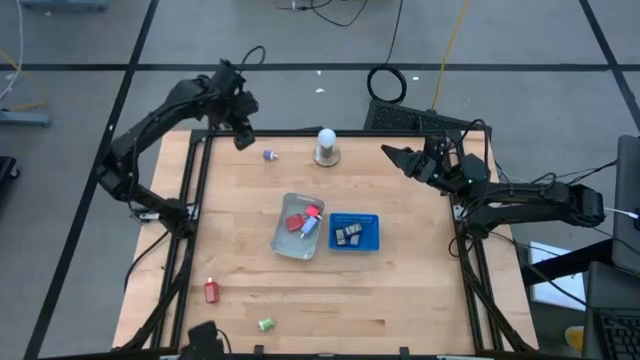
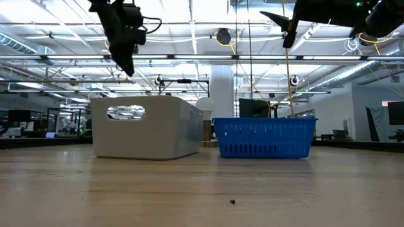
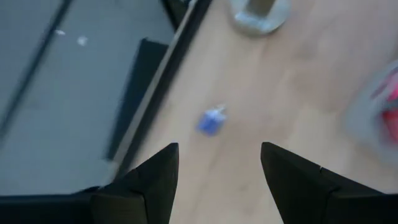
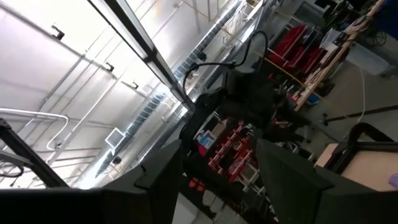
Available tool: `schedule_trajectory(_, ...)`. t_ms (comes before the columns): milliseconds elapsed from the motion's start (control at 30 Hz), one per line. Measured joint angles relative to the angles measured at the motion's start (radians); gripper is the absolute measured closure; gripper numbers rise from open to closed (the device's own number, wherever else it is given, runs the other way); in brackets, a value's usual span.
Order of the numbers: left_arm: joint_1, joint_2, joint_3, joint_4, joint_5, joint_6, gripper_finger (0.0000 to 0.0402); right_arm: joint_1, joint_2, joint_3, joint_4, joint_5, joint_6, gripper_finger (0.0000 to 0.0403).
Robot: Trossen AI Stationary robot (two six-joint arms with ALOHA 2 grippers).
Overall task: Pick & Place Office items
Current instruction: Put the violet charger adapter into the gray bin
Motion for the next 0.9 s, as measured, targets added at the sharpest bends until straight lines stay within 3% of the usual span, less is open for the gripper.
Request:
schedule_trajectory(267, 0.053, 0.08, 0.0, 0.002, -0.111, 0.258, 0.0172, 0.033, 0.002, 0.0, -0.003, 0.013, -0.031, 0.0206)
schedule_trajectory(533, 0.06, 0.194, 0.0, 0.03, -0.124, 0.338, 0.0172, 0.095, 0.034, 0.0, -0.003, 0.079, -0.087, 0.0206)
schedule_trajectory(900, 0.059, 0.299, 0.0, 0.061, 0.048, 0.349, 0.0172, 0.139, 0.102, 0.0, -0.004, 0.077, -0.081, 0.0206)
